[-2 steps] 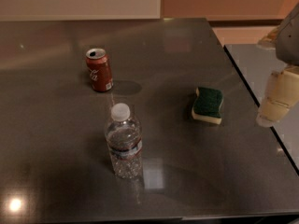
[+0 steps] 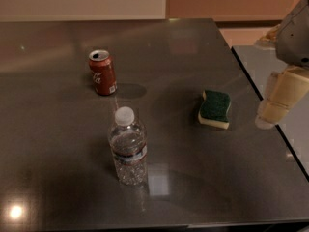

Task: Knock water bottle over

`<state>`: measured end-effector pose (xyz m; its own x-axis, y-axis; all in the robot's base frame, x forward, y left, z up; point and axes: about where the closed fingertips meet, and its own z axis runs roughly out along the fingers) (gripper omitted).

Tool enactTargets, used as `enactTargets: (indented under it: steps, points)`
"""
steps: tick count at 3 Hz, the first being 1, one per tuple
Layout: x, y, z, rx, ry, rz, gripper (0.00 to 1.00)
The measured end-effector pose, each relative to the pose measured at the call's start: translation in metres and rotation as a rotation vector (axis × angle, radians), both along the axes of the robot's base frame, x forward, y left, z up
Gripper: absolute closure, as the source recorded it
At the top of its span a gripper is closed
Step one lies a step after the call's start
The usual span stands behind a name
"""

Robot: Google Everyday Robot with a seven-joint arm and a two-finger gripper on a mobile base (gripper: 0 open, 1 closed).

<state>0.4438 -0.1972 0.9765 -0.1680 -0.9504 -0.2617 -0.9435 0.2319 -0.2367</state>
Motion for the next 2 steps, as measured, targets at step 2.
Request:
enactTargets:
  steps: [2]
  points:
    - [0.003,0.070,-0.037,0.208,0.091,0.210,0.00]
